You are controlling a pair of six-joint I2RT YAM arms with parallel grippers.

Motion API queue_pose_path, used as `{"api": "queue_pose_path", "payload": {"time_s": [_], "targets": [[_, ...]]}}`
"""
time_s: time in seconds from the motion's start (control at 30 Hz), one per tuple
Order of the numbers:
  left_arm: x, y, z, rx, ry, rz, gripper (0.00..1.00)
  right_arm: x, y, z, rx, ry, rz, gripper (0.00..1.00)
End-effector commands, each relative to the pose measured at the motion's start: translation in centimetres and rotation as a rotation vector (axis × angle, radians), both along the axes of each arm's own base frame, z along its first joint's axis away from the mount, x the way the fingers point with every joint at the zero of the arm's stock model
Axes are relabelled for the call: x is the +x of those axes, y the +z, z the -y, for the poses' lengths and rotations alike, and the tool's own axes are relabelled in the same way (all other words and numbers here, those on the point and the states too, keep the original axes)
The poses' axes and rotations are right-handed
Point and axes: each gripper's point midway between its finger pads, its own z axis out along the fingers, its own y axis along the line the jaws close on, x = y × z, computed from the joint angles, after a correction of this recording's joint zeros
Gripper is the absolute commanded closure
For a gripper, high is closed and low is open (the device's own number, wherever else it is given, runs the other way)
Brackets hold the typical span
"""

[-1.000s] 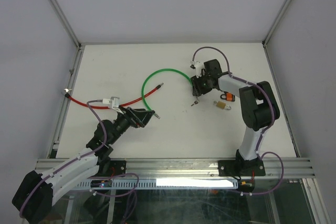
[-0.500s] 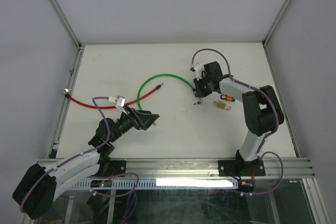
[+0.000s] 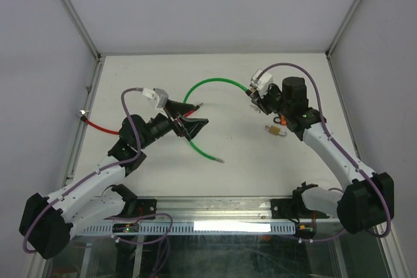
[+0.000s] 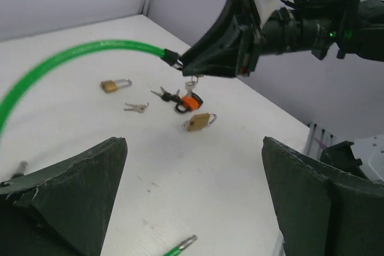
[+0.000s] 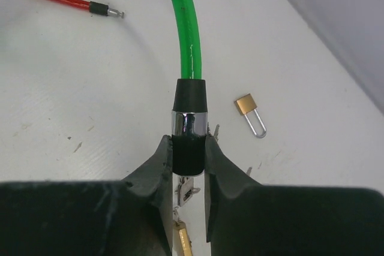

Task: Lock with the key
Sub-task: Pick up the lock from the center of the board, then lock the lock at the center of the board.

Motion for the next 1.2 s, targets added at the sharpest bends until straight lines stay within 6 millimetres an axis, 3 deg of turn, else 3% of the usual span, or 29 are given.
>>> {"api": "queue_pose_path", "payload": {"time_s": [0.0, 0.17, 0.3, 0.5, 0.67, 0.87, 0.9, 1.0, 1.17], "targets": [[2.1, 2.9, 1.5, 0.193, -0.020, 0.197, 0.01, -0.7, 6.6, -1.0, -0.029, 0.172, 0.309, 1.00], [5.4, 4.2, 3.2, 0.312, -0.005, 0.401, 0.02, -1.0, 8.9, -1.2, -0.102, 0.247, 0.393, 1.00], [7.2, 3.5, 4.7, 0.442, -0.044, 0.591, 0.04, -1.3, 9.8, -1.7, -0.136, 0.294, 0.416, 1.00], [10.9, 1.7, 6.4, 0.581, -0.147, 0.574, 0.15, -2.4, 9.7, -2.9, -0.136, 0.367, 0.419, 1.00], [11.7, 0.1, 7.6, 0.618, -0.253, 0.541, 0.24, -3.0, 9.4, -3.4, -0.134, 0.391, 0.421, 1.00], [10.3, -1.4, 8.2, 0.624, -0.365, 0.521, 0.46, -3.6, 9.2, -3.9, -0.133, 0.411, 0.422, 1.00], [10.3, -1.4, 8.2, 0.623, -0.370, 0.523, 0.53, -3.7, 9.1, -4.0, -0.133, 0.415, 0.420, 1.00], [10.4, -0.9, 8.1, 0.625, -0.360, 0.524, 1.00, -4.0, 8.9, -4.4, -0.133, 0.430, 0.415, 1.00], [10.9, 0.1, 7.4, 0.633, -0.294, 0.498, 1.00, -4.5, 9.1, -4.8, -0.102, 0.432, 0.392, 1.00]]}}
